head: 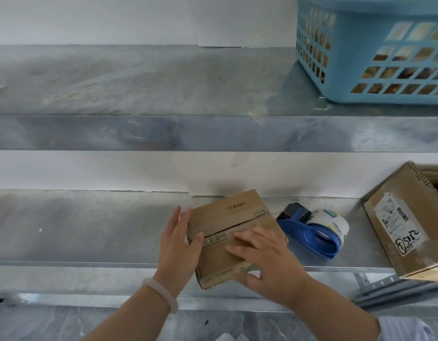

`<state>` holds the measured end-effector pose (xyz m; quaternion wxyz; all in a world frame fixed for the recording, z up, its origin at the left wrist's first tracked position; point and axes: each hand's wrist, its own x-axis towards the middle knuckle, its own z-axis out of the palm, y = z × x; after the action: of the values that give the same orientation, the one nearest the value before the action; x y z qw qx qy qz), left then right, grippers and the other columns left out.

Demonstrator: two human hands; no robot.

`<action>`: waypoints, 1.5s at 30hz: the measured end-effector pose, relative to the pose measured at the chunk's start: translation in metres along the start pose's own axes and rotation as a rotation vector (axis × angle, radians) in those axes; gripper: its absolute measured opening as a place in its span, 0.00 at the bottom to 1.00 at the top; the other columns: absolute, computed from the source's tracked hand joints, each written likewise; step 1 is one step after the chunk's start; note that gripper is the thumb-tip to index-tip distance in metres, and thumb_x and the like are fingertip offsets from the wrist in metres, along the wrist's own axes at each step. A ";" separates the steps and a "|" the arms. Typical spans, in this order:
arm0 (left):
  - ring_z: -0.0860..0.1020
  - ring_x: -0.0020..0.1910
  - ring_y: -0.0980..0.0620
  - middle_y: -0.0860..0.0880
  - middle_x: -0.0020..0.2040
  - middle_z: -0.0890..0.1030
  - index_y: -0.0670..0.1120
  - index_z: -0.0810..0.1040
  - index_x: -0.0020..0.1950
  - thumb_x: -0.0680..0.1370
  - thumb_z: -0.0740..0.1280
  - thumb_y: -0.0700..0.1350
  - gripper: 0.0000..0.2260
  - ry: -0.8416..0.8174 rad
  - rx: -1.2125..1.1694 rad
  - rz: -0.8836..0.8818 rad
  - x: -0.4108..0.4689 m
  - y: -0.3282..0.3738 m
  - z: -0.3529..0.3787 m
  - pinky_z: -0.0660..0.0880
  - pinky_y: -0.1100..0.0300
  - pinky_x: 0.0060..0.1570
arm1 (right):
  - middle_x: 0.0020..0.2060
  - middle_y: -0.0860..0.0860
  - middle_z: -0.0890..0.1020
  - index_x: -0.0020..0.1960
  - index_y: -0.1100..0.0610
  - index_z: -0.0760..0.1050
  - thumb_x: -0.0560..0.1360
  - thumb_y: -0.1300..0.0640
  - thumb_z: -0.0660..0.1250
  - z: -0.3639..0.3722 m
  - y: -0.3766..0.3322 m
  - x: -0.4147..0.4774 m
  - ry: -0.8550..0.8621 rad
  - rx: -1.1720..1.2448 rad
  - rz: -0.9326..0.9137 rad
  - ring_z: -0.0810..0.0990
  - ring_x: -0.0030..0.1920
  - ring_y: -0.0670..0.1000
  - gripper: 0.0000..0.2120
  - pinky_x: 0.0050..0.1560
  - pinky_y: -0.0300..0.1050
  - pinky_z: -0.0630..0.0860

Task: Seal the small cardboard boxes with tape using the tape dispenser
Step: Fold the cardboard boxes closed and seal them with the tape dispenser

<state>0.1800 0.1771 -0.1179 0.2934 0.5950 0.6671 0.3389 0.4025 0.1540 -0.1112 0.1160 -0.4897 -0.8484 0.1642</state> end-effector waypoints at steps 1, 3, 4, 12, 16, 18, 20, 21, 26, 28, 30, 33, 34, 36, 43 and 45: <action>0.54 0.75 0.56 0.59 0.76 0.55 0.56 0.61 0.76 0.77 0.67 0.52 0.29 -0.058 0.087 0.086 0.007 -0.003 -0.007 0.54 0.57 0.72 | 0.71 0.37 0.66 0.70 0.38 0.68 0.73 0.31 0.58 0.002 0.007 0.000 -0.032 0.015 -0.047 0.56 0.73 0.42 0.27 0.74 0.46 0.50; 0.48 0.75 0.60 0.62 0.76 0.54 0.60 0.62 0.75 0.69 0.63 0.71 0.36 -0.293 0.226 0.204 0.021 -0.004 -0.021 0.51 0.55 0.75 | 0.72 0.39 0.66 0.69 0.37 0.68 0.75 0.35 0.60 0.002 0.021 0.001 -0.034 -0.011 -0.128 0.55 0.74 0.41 0.24 0.75 0.47 0.49; 0.46 0.75 0.60 0.63 0.76 0.53 0.62 0.64 0.73 0.64 0.58 0.78 0.40 -0.417 0.287 0.235 0.026 -0.004 -0.028 0.50 0.55 0.75 | 0.72 0.40 0.67 0.69 0.37 0.69 0.76 0.37 0.59 0.001 0.028 0.002 -0.027 -0.041 -0.146 0.57 0.74 0.41 0.21 0.75 0.49 0.50; 0.62 0.64 0.53 0.59 0.71 0.64 0.70 0.71 0.65 0.61 0.58 0.78 0.34 -0.313 0.610 0.393 -0.002 -0.003 -0.020 0.70 0.48 0.63 | 0.74 0.45 0.65 0.73 0.43 0.63 0.75 0.47 0.65 -0.031 0.060 -0.023 0.286 -0.052 0.156 0.63 0.72 0.46 0.28 0.71 0.55 0.66; 0.70 0.53 0.50 0.55 0.60 0.74 0.64 0.80 0.58 0.60 0.59 0.77 0.32 -0.127 0.603 0.361 -0.023 0.006 0.010 0.78 0.51 0.49 | 0.79 0.47 0.46 0.79 0.46 0.43 0.74 0.52 0.71 -0.056 0.097 -0.043 0.296 0.089 0.720 0.49 0.78 0.52 0.45 0.75 0.52 0.54; 0.70 0.52 0.50 0.56 0.58 0.73 0.65 0.80 0.57 0.58 0.60 0.77 0.32 -0.044 0.586 0.291 -0.031 0.012 0.022 0.77 0.52 0.49 | 0.79 0.48 0.45 0.78 0.45 0.36 0.72 0.51 0.73 -0.065 0.112 -0.048 0.188 0.318 0.861 0.48 0.78 0.53 0.51 0.76 0.54 0.53; 0.69 0.52 0.50 0.56 0.58 0.71 0.66 0.79 0.58 0.58 0.65 0.75 0.31 0.021 0.577 0.236 -0.035 0.019 0.031 0.75 0.52 0.51 | 0.78 0.50 0.54 0.78 0.44 0.39 0.72 0.48 0.73 -0.065 0.118 -0.052 0.061 0.411 0.865 0.58 0.75 0.56 0.50 0.73 0.53 0.61; 0.69 0.53 0.50 0.56 0.58 0.71 0.65 0.79 0.58 0.59 0.69 0.73 0.30 0.030 0.577 0.216 -0.036 0.024 0.034 0.74 0.51 0.53 | 0.77 0.51 0.58 0.78 0.44 0.40 0.72 0.47 0.73 -0.063 0.117 -0.055 0.006 0.394 0.854 0.62 0.74 0.56 0.49 0.71 0.52 0.64; 0.69 0.57 0.49 0.55 0.59 0.70 0.65 0.77 0.62 0.64 0.66 0.73 0.28 0.052 0.641 0.155 -0.043 0.039 0.046 0.69 0.51 0.59 | 0.63 0.50 0.75 0.79 0.47 0.47 0.73 0.48 0.73 -0.055 0.107 -0.065 0.075 0.347 0.786 0.76 0.59 0.51 0.45 0.59 0.44 0.72; 0.71 0.56 0.47 0.53 0.58 0.72 0.62 0.79 0.60 0.65 0.59 0.73 0.29 0.055 0.674 0.148 -0.047 0.040 0.048 0.71 0.47 0.56 | 0.48 0.42 0.77 0.78 0.47 0.50 0.73 0.51 0.72 -0.051 0.103 -0.068 0.115 0.355 0.764 0.77 0.46 0.43 0.42 0.48 0.40 0.73; 0.71 0.59 0.43 0.49 0.60 0.73 0.57 0.79 0.62 0.69 0.56 0.70 0.29 0.062 0.645 0.206 -0.051 0.043 0.049 0.70 0.43 0.58 | 0.42 0.41 0.76 0.78 0.47 0.52 0.73 0.50 0.72 -0.048 0.098 -0.072 0.161 0.344 0.746 0.75 0.39 0.40 0.41 0.41 0.35 0.72; 0.70 0.61 0.48 0.51 0.61 0.74 0.51 0.77 0.66 0.76 0.57 0.61 0.24 0.013 0.518 0.492 -0.058 0.061 0.053 0.70 0.46 0.59 | 0.42 0.43 0.75 0.78 0.46 0.53 0.72 0.47 0.72 -0.048 0.090 -0.080 0.216 0.290 0.722 0.70 0.34 0.40 0.41 0.32 0.30 0.66; 0.70 0.60 0.54 0.55 0.60 0.75 0.52 0.76 0.65 0.77 0.58 0.58 0.21 -0.055 0.462 0.565 -0.059 0.073 0.057 0.71 0.50 0.59 | 0.46 0.44 0.76 0.78 0.45 0.53 0.72 0.46 0.72 -0.048 0.087 -0.083 0.241 0.278 0.706 0.71 0.37 0.42 0.41 0.34 0.30 0.68; 0.70 0.59 0.63 0.61 0.58 0.76 0.55 0.75 0.67 0.80 0.57 0.56 0.17 -0.223 0.306 0.548 -0.060 0.103 0.065 0.71 0.58 0.62 | 0.55 0.46 0.78 0.77 0.44 0.54 0.70 0.46 0.74 -0.046 0.081 -0.088 0.342 0.267 0.631 0.77 0.46 0.44 0.42 0.45 0.37 0.77; 0.83 0.48 0.49 0.49 0.45 0.85 0.49 0.82 0.49 0.73 0.66 0.62 0.18 -0.514 -0.389 -0.091 -0.048 0.165 0.100 0.77 0.45 0.56 | 0.54 0.49 0.81 0.74 0.49 0.61 0.63 0.48 0.79 -0.044 0.053 -0.094 0.695 0.090 0.325 0.80 0.50 0.50 0.45 0.41 0.44 0.80; 0.84 0.46 0.45 0.46 0.43 0.86 0.45 0.82 0.48 0.75 0.70 0.55 0.13 -0.447 -0.508 -0.156 -0.049 0.170 0.104 0.77 0.41 0.55 | 0.57 0.45 0.77 0.76 0.49 0.58 0.68 0.44 0.73 -0.044 0.046 -0.093 0.726 0.110 0.284 0.74 0.58 0.47 0.42 0.48 0.41 0.78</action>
<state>0.3694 0.1496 -0.0443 0.5959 0.5097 0.5243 0.3319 0.5007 0.1015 -0.0925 0.4106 -0.6214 -0.6661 0.0401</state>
